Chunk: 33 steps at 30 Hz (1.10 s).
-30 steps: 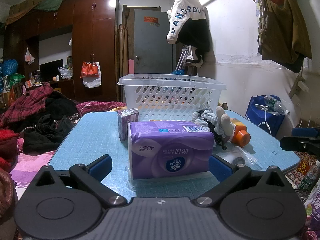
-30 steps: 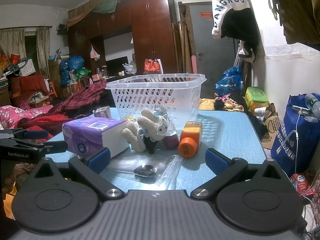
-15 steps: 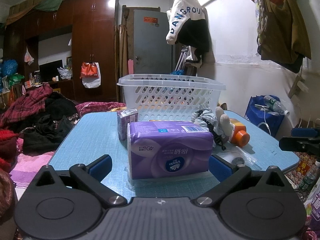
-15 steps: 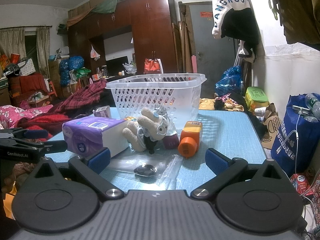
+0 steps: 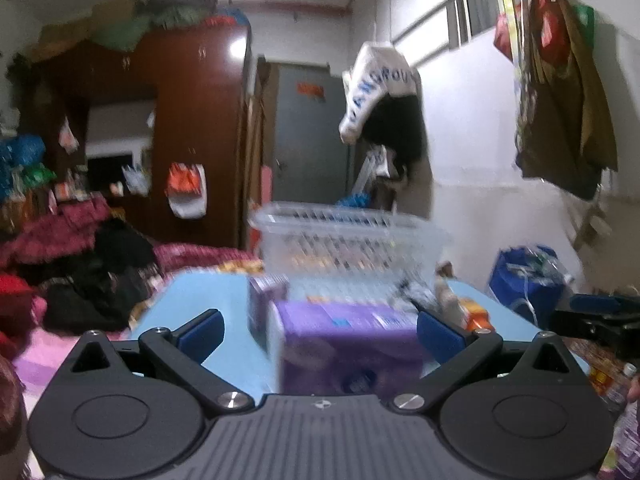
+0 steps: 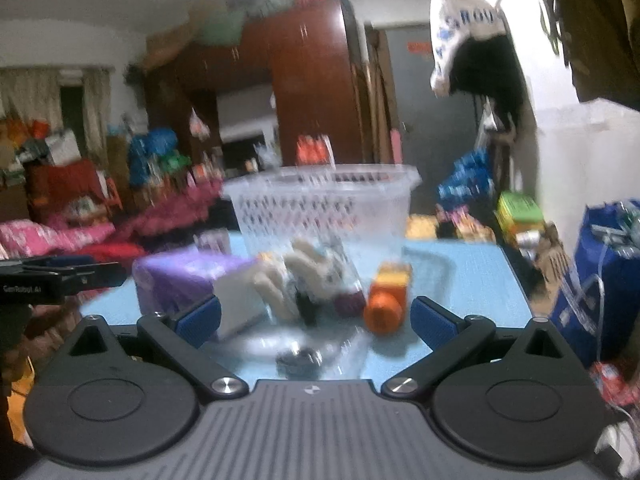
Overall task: Organize objects
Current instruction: 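Grasp the purple tissue pack with both grippers and lift it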
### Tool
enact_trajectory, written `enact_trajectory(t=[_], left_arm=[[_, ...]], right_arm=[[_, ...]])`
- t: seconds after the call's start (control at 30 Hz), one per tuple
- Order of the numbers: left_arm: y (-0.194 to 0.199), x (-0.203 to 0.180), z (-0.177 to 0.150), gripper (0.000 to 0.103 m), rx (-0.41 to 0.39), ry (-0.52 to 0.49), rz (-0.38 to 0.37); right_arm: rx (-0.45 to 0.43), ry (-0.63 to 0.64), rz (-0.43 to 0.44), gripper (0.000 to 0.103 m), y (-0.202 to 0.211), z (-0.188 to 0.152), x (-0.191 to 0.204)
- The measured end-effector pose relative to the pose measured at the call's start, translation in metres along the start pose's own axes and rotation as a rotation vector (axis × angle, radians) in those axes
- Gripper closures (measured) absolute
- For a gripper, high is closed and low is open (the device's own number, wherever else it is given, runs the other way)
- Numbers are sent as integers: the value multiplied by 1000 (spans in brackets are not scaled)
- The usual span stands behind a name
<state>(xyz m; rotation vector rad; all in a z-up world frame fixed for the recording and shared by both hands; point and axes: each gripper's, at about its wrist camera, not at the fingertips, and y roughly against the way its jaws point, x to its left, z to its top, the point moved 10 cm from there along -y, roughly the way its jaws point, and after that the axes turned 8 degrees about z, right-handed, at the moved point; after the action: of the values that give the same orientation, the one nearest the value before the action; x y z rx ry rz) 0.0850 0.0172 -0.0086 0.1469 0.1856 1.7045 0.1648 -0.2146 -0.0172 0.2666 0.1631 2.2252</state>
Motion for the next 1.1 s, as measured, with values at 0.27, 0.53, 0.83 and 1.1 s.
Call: enact_trajectory(t=[0.27,0.53,0.83,1.1], left_arm=[[-32,20,-3,0,11,-58,-72],[-53,23,-29,12,61,-66,-289],[-67,13,-53,36,100,-64,-380],[-60,16,-51,45,85,-64,-386]], right_arm=[[78,-40,159,0,-51,-14,16],[81,-16,330,9,-87,-23,43],[135,15,444,41,-99,-34,59],[136,64,413,49,-93,-38,54]])
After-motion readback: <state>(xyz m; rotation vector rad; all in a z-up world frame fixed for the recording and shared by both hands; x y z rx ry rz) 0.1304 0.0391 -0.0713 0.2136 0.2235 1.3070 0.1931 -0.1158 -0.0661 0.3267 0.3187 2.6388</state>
